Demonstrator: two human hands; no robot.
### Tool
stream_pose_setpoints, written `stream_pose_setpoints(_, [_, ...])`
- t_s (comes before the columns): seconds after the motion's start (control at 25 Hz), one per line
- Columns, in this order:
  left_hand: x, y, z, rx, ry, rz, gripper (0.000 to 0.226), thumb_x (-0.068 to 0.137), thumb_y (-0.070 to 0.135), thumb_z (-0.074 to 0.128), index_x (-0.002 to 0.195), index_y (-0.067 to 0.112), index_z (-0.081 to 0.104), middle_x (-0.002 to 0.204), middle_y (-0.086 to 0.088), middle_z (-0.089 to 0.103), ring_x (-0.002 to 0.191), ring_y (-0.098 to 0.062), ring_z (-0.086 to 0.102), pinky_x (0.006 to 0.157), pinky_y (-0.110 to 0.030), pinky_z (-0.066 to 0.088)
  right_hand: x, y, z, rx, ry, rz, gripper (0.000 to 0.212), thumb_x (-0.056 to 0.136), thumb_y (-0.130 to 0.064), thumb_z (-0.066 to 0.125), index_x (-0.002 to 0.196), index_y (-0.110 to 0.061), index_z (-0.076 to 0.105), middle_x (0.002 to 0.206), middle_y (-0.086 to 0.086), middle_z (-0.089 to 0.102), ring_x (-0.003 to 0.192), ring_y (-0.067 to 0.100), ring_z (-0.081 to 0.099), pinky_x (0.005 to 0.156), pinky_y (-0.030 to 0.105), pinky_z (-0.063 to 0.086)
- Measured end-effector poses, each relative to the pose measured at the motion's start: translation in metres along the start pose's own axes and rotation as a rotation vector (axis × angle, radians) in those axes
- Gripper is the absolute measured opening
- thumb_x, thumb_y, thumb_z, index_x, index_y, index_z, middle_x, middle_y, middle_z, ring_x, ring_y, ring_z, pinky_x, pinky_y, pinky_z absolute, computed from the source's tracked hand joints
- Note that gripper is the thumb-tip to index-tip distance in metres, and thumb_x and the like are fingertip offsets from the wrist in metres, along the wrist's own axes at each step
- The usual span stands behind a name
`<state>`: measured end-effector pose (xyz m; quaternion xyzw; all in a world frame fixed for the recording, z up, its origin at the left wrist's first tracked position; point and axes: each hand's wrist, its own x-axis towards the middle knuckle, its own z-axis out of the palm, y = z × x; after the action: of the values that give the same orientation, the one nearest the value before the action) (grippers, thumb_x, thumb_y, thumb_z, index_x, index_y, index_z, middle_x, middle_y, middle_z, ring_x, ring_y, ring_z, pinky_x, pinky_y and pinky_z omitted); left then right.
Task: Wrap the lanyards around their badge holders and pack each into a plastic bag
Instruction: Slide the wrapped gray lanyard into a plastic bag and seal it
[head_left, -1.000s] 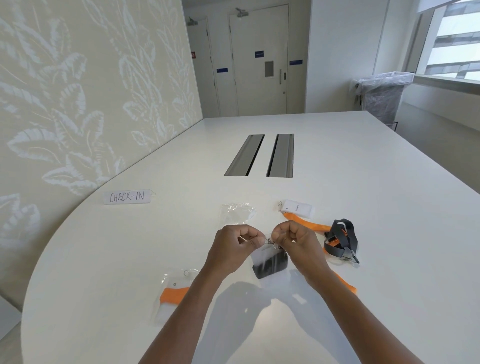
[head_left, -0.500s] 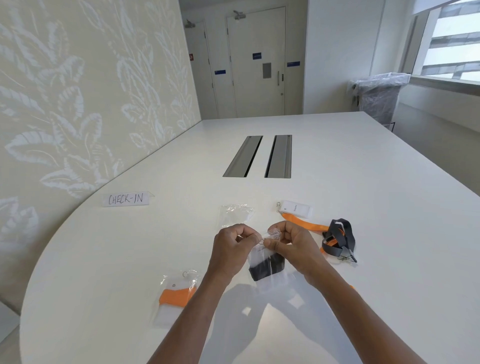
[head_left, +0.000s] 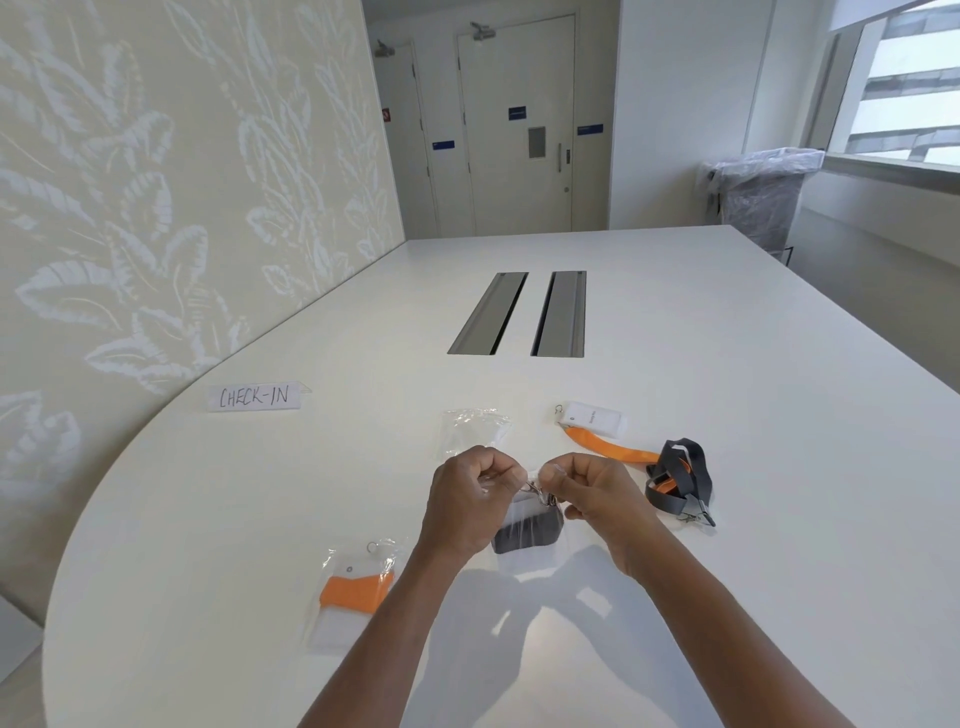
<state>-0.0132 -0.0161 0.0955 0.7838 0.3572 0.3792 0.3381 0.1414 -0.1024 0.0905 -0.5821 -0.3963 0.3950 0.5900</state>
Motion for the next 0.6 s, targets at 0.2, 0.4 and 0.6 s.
stream_pose_setpoints(0.2, [-0.002, 0.002, -0.001, -0.065, -0.059, -0.131, 0.009, 0.090, 0.025, 0.073, 0.083, 0.021, 0.076, 0.075, 0.012, 0.073, 0.070, -0.002, 0.064, 0.072, -0.020, 0.051, 0.003, -0.003, 0.007, -0.146, 0.078, -0.045, 0.019, 0.096, -0.015, 0.065, 0.077, -0.018, 0.070, 0.067, -0.007, 0.067, 0.060, 0.006, 0.052, 0.062, 0.021, 0.043])
stream_pose_setpoints(0.4, [0.002, 0.000, -0.017, -0.113, -0.205, -0.249, 0.013, 0.088, 0.031, 0.077, 0.080, 0.021, 0.077, 0.068, 0.001, 0.071, 0.060, -0.008, 0.064, 0.069, -0.028, 0.054, 0.002, -0.006, 0.003, -0.008, 0.081, -0.067, 0.010, 0.091, -0.008, 0.070, 0.085, -0.011, 0.063, 0.071, 0.006, 0.065, 0.067, 0.016, 0.054, 0.066, 0.029, 0.044])
stream_pose_setpoints(0.6, [-0.001, 0.002, -0.017, -0.247, -0.145, -0.279, 0.012, 0.085, 0.024, 0.078, 0.073, 0.025, 0.077, 0.065, 0.011, 0.067, 0.057, -0.005, 0.056, 0.060, -0.018, 0.049, 0.002, -0.008, 0.002, -0.017, 0.034, -0.082, 0.016, 0.087, 0.000, 0.071, 0.084, -0.010, 0.058, 0.072, 0.012, 0.055, 0.071, 0.022, 0.050, 0.071, 0.037, 0.043])
